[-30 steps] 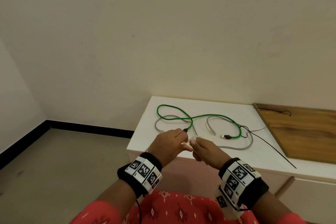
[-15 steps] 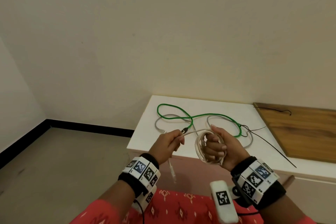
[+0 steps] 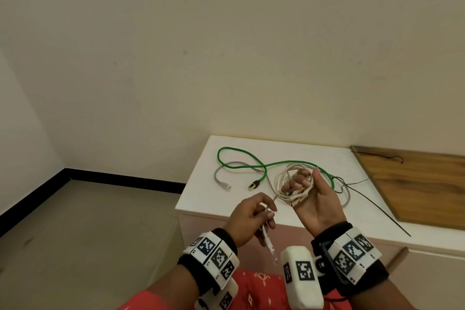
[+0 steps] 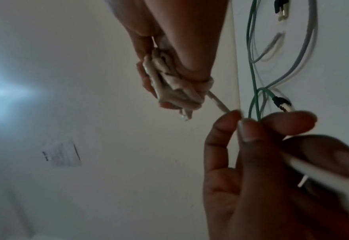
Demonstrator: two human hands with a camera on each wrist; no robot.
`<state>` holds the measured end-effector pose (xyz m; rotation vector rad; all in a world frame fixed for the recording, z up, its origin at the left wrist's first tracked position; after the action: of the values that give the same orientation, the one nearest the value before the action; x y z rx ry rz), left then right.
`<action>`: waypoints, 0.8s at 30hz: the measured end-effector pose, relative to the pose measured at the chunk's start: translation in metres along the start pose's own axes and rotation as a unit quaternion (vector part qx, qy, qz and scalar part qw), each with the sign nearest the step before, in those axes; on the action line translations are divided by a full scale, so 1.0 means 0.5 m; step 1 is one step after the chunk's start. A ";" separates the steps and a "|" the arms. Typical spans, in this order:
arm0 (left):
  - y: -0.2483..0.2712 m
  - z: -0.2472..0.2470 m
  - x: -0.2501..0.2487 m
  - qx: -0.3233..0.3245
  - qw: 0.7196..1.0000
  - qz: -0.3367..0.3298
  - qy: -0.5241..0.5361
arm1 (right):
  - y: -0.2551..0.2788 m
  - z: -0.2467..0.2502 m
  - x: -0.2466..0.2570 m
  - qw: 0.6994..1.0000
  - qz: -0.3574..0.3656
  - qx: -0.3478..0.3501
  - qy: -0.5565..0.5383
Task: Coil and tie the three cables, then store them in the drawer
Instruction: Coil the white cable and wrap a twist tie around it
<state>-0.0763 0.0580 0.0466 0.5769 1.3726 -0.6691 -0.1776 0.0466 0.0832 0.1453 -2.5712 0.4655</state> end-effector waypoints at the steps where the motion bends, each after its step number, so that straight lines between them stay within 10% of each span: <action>1: 0.000 -0.006 -0.003 0.015 1.000 0.004 0.000 | 0.001 0.001 0.004 1.000 0.005 -0.008 0.009; 8: 0.007 -0.063 -0.036 0.129 0.991 -0.013 0.017 | 0.017 0.026 0.035 0.984 0.009 -0.088 0.158; 15: 0.010 -0.025 -0.089 -0.023 0.985 -0.133 -0.107 | 0.033 0.038 0.017 0.942 -0.080 -0.077 0.316; 24: 0.016 0.018 -0.089 -0.128 0.959 -0.129 -0.218 | 0.045 0.006 -0.072 0.871 -0.227 0.001 0.435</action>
<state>-0.0674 0.0612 0.0918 0.0332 1.0987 -0.7603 -0.1525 0.0671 0.0554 0.4206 -1.5764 0.2577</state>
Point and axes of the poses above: each hand's wrist, its own y-axis away from the middle knuckle, its own z-axis out of the back of the hand, x = y × z, the point moved 9 cm from there along -y, towards the middle knuckle, and after that the axes turned 15 degrees about x, right-handed, at the moved point
